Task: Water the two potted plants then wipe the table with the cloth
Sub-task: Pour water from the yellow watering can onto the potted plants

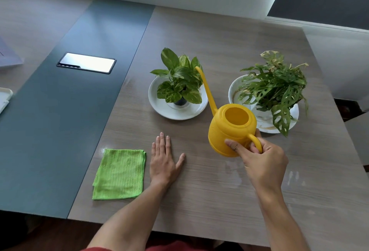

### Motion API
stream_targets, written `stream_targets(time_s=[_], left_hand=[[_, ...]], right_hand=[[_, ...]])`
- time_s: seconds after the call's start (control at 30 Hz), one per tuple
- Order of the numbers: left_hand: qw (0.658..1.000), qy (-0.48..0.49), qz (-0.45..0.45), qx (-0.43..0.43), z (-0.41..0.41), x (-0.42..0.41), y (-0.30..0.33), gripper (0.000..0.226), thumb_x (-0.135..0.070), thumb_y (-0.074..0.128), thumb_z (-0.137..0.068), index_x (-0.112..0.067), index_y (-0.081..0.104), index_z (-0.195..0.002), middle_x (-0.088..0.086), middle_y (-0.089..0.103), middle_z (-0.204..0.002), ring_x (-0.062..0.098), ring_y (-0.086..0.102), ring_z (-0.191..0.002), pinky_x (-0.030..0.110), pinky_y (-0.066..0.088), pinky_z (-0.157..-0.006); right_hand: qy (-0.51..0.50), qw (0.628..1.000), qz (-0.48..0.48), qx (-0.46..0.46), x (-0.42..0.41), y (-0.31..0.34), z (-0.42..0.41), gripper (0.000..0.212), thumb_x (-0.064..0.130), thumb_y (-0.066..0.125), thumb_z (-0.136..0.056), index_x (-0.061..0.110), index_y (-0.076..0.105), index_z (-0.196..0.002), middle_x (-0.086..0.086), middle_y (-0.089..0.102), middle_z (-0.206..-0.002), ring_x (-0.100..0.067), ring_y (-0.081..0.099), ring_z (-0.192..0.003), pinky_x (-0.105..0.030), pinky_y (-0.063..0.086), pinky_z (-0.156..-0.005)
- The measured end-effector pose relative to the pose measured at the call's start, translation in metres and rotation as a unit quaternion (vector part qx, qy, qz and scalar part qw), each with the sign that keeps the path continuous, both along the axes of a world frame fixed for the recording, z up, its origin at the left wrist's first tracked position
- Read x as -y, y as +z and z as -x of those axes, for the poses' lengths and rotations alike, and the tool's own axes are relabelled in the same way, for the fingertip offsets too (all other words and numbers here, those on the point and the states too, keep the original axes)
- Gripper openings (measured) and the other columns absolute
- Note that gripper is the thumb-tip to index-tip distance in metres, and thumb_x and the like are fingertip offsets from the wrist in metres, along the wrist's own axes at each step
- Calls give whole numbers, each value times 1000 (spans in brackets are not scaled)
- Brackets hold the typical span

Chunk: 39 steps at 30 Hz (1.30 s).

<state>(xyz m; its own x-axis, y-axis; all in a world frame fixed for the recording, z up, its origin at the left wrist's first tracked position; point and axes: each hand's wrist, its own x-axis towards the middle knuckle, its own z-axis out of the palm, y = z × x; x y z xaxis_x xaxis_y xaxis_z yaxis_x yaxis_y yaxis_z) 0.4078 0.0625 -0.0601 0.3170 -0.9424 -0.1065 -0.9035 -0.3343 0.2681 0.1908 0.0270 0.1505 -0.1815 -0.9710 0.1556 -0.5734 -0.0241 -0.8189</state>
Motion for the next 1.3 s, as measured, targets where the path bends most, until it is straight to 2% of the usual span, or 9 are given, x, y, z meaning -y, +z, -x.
stream_targets(time_s=[0.13,0.27,0.37,0.47,0.57,0.73,1.0,1.2,1.3], left_hand=[[1000,-2,-5,3,0,0,0,93,-71,12,-91,-8,3,-159,13,-10,-167,25,-11,-154,39,-8,-125],[1000,-2,-7,4,-1,1,-1,93,-71,11,-91,-8,2,-159,13,-10,-167,25,-12,-154,39,-7,-125],[1000,-1,-2,3,0,0,-1,93,-71,12,-91,-8,4,-159,13,-8,-167,25,-10,-154,40,-6,-126],[1000,3,8,-4,0,0,-1,92,-70,17,-92,-8,8,-159,14,-3,-167,27,-5,-155,40,-4,-126],[1000,3,12,-9,0,0,-1,91,-69,21,-93,-8,11,-159,14,-1,-167,27,-3,-155,41,-3,-126],[1000,5,25,-6,1,1,-1,90,-68,24,-93,-5,17,-158,16,6,-166,29,5,-155,41,0,-125],[1000,5,12,-2,-1,1,-4,91,-70,21,-93,-7,13,-159,14,1,-167,27,-1,-155,42,1,-126],[1000,2,15,1,-1,1,-4,91,-69,23,-94,-6,16,-158,16,4,-167,28,3,-155,42,2,-125],[1000,1,12,-2,-1,1,-4,91,-69,23,-94,-6,16,-158,16,4,-167,29,4,-155,43,4,-126]], right_hand=[[2,1000,-16,-1,4,3,-1,69,63,80,-52,-2,57,-58,-17,55,-53,-10,33,-47,-28,38,-46],[7,1000,-17,-12,7,6,-4,72,68,76,-52,-2,61,-63,-19,58,-56,-13,37,-49,-27,40,-49],[11,1000,-13,-11,10,4,-5,71,67,76,-52,-2,61,-63,-15,55,-53,-9,37,-47,-21,38,-46],[13,1000,0,-1,13,2,-5,70,67,77,-52,0,57,-59,2,41,-46,-7,39,-47,-14,37,-46],[10,1000,1,-3,16,0,-6,68,63,81,-53,2,54,-57,0,48,-48,-7,38,-48,-15,35,-45],[27,999,19,3,22,3,-11,60,56,85,-55,19,39,-48,17,42,-43,-5,40,-46,-10,36,-45],[28,999,42,-6,31,6,-18,63,49,91,-57,15,37,-48,12,31,-39,-5,39,-42,-8,35,-44],[31,999,42,-11,36,10,-23,63,51,89,-56,15,38,-48,6,38,-46,-22,56,-65,-28,46,-50],[28,999,42,-17,39,12,-25,64,49,90,-57,9,41,-49,10,35,-45,-5,47,-47,-11,34,-43]])
